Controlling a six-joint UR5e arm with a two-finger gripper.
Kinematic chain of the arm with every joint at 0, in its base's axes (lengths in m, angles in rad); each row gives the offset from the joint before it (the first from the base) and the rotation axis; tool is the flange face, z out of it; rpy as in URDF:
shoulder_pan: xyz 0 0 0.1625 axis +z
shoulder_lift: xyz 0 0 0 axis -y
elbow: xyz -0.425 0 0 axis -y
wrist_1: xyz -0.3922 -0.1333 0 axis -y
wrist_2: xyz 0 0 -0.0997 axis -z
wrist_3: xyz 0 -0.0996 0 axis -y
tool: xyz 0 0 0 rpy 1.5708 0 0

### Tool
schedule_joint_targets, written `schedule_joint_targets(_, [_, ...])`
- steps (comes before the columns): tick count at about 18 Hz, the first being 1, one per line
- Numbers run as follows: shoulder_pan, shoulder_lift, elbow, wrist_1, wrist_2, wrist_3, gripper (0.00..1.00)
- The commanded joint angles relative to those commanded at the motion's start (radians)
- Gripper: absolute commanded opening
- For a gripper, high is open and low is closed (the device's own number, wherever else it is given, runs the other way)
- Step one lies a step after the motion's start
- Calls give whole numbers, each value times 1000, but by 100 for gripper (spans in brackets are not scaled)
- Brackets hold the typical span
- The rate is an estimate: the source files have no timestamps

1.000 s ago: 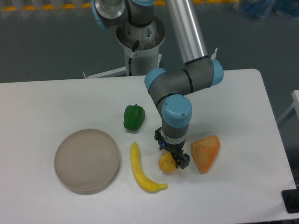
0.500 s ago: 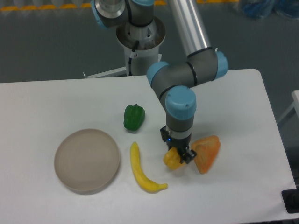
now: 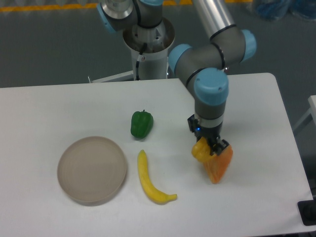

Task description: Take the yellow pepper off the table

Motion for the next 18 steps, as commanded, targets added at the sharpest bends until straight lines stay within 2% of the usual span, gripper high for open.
schedule_joint_targets(1, [9,0,9,-3,-9,21,39])
schedule_joint_targets(3, [29,6,26,-53,-12,113,38])
schedule_joint_targets(4, [31,9,44,-98,-9,152,38])
schedule_joint_targets(5, [32,8,78,-167,-5,173,38])
schedule_joint_targets(7, [48,2,115,-228,-6,189,38])
schedule_joint_targets(18, [65,0,133,-226,-8,213,38])
